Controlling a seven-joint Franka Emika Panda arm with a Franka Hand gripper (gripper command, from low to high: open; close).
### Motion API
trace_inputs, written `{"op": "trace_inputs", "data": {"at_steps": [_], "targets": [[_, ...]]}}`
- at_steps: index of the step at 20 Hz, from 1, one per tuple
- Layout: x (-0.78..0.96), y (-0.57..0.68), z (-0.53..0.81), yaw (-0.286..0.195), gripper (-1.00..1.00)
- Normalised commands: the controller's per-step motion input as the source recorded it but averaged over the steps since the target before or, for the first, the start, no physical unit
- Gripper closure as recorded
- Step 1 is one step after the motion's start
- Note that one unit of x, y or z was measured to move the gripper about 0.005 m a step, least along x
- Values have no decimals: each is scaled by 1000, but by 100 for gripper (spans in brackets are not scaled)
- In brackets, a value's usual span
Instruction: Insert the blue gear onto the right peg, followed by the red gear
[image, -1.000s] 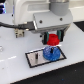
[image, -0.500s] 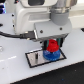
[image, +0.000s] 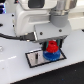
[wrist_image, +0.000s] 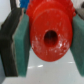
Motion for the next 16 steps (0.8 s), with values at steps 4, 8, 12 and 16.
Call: {"op": "trace_inputs", "data": {"at_steps": [4, 8, 12, 16], "targets": [[127, 14, 228, 0, 100], [232, 22, 268, 0, 100], [218, 9, 65, 0, 100], [134, 27, 58, 0, 100]]}}
